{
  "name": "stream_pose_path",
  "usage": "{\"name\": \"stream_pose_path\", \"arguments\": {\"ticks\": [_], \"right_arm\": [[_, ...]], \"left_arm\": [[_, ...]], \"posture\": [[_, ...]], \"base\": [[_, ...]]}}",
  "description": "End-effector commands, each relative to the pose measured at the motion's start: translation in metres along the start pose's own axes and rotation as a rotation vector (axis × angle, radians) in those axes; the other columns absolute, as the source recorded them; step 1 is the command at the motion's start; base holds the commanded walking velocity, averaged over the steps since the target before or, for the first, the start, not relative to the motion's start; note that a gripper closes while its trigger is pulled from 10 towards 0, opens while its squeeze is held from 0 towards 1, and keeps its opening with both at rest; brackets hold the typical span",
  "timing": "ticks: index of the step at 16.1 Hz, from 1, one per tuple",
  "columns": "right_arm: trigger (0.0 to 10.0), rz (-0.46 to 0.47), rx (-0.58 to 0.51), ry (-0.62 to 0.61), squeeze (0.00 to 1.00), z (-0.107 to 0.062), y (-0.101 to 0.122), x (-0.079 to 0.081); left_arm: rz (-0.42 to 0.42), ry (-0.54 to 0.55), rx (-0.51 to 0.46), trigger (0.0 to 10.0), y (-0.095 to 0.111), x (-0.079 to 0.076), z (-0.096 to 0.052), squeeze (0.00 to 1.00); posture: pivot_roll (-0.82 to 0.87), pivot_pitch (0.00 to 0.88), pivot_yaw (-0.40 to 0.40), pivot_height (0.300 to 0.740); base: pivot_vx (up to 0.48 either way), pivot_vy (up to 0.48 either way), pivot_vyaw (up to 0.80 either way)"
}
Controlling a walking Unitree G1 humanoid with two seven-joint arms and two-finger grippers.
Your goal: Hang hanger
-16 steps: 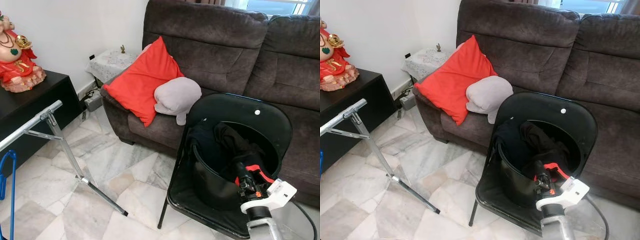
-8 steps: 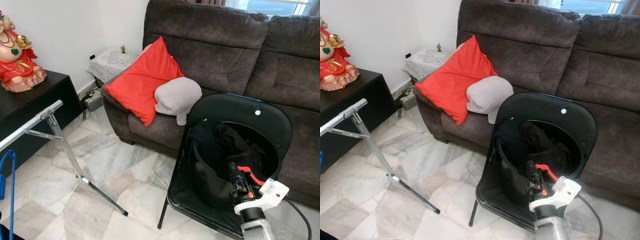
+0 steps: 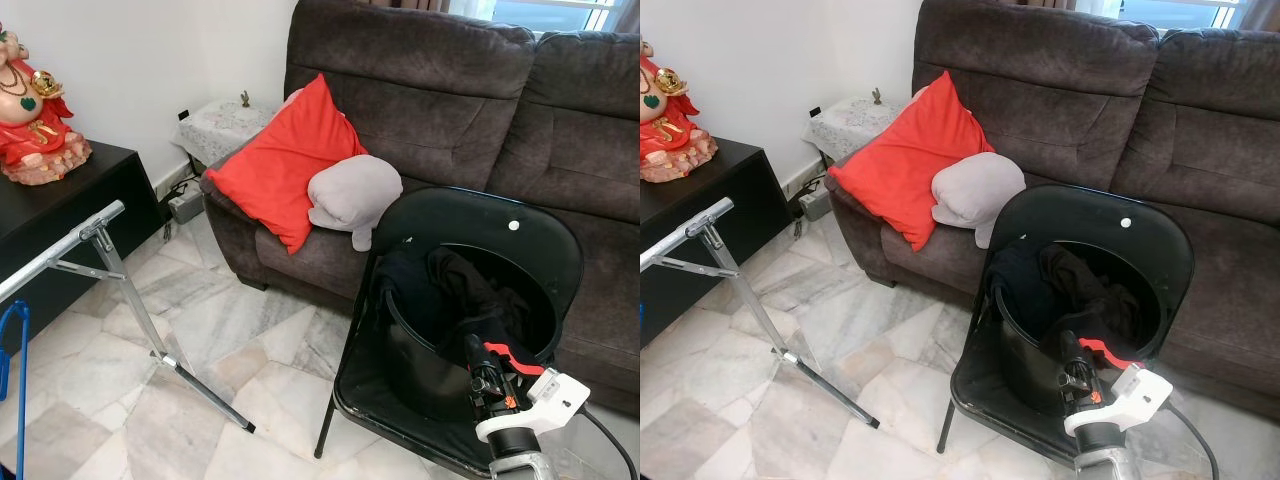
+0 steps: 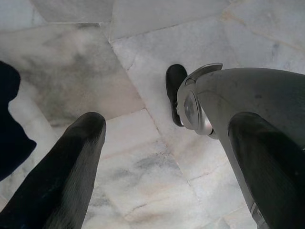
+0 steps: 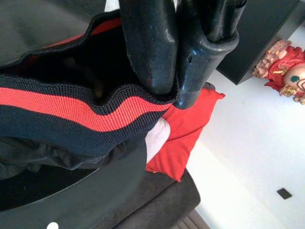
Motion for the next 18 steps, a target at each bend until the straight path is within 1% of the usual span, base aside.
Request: {"name": "stream_pose_path", "arguments": {"ticks": [1, 2, 6, 9, 11, 13, 14, 16, 18], "right_arm": [[0.0, 0.026, -0.001, 0.010, 0.00, -0.003, -0.003, 0.010], [0.0, 0.028, -0.002, 0.018, 0.00, -0.003, -0.002, 0.011], [0.0, 0.006, 0.048, 0.099, 0.00, -0.005, -0.008, 0.020], [0.0, -0.016, 0.074, 0.117, 0.00, -0.006, -0.012, 0.022], [0.0, -0.036, 0.098, 0.076, 0.00, -0.005, -0.018, 0.015], [0.0, -0.068, 0.124, 0.003, 0.00, -0.003, -0.026, 0.003], [0.0, -0.070, 0.129, -0.027, 0.00, -0.001, -0.029, -0.001], [0.0, -0.074, 0.140, -0.047, 0.00, 0.001, -0.033, -0.003], [0.0, -0.077, 0.166, -0.040, 0.00, 0.000, -0.042, -0.002]], "left_arm": [[0.021, 0.010, 0.023, 10.0, -0.006, 0.004, -0.002, 0.00], [0.021, 0.010, 0.023, 10.0, -0.006, 0.004, -0.002, 0.00], [0.022, 0.011, 0.024, 10.0, -0.006, 0.004, -0.002, 0.00], [0.022, 0.010, 0.024, 10.0, -0.007, 0.004, -0.002, 0.00], [0.021, 0.010, 0.024, 10.0, -0.007, 0.004, -0.002, 0.00], [0.022, 0.011, 0.023, 10.0, -0.007, 0.004, -0.002, 0.00], [0.024, 0.011, 0.024, 10.0, -0.007, 0.004, -0.002, 0.00], [0.025, 0.011, 0.024, 10.0, -0.007, 0.005, -0.002, 0.00], [0.025, 0.013, 0.023, 10.0, -0.007, 0.005, -0.002, 0.00]], "posture": [[0.01, 0.068, 0.035, 0.740], [0.01, 0.068, 0.035, 0.740], [0.01, 0.070, 0.034, 0.740], [0.01, 0.071, 0.033, 0.740], [0.01, 0.070, 0.033, 0.740], [0.01, 0.070, 0.033, 0.740], [0.01, 0.069, 0.035, 0.740], [0.01, 0.068, 0.034, 0.740], [0.01, 0.068, 0.034, 0.740]], "base": [[0.000, 0.000, 0.00], [0.000, 0.000, 0.00], [0.000, 0.000, 0.00], [0.000, 0.000, 0.00], [0.000, 0.000, 0.00], [0.000, 0.000, 0.00], [0.000, 0.000, 0.00], [0.000, 0.000, 0.00], [0.000, 0.000, 0.00]]}}
Point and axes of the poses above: a point about 5 cm out from each wrist's last joint towards the gripper, its own z axis pointing out of the wrist towards the gripper, its own y axis along the axis of the wrist's last joint, x = y × z, the point moved 3 cm from there along z, pointing out of the wrist towards the gripper, and after that the axes turned 6 degrees about -z, right-handed, at the moved point
